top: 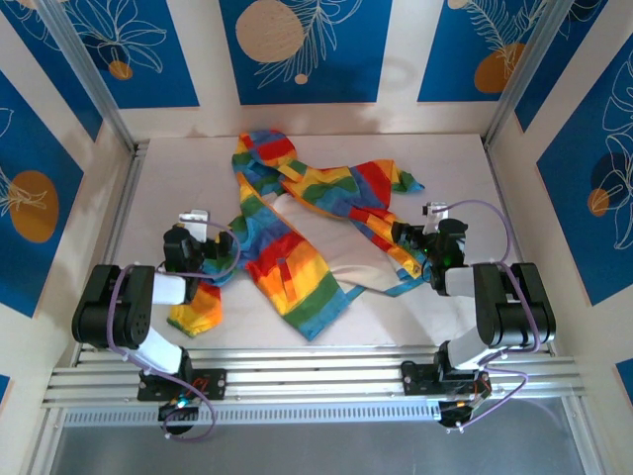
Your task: Zip up the jacket
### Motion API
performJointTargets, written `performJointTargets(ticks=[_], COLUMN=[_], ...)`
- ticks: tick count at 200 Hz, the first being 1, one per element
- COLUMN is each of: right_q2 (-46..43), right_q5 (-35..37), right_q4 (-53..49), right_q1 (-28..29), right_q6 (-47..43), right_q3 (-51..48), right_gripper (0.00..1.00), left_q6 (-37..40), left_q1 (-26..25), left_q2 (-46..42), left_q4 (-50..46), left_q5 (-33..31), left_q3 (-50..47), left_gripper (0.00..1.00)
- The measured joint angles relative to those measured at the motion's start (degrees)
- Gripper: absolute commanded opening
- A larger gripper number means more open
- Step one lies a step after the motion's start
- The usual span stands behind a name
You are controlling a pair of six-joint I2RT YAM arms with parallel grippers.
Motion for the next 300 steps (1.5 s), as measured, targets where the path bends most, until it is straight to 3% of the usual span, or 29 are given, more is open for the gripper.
performJointTargets(ticks=[248, 277, 300], right_q2=[0.0, -0.02, -1.07], right_q5=[0.0, -0.92, -1.33], right_q4=[0.0, -2.27, -10.23], right_q1=[0.0, 0.0, 0.2], right_q6=[0.0, -0.63, -1.07], right_q3=[0.0, 1.09, 5.66], right_gripper=[0.99, 0.99, 0.97], left_q6=[-0.04, -0.07, -0.66], left_q1=[0.0, 0.0, 0.0], left_q2=[-0.24, -5.11, -12.55], left_q4=[-0.07, -2.91, -8.76], left_q5=[-0.28, -1.18, -1.42], left_q3=[-0.02, -0.07, 0.39], left_gripper=[1.0, 1.0, 0.95])
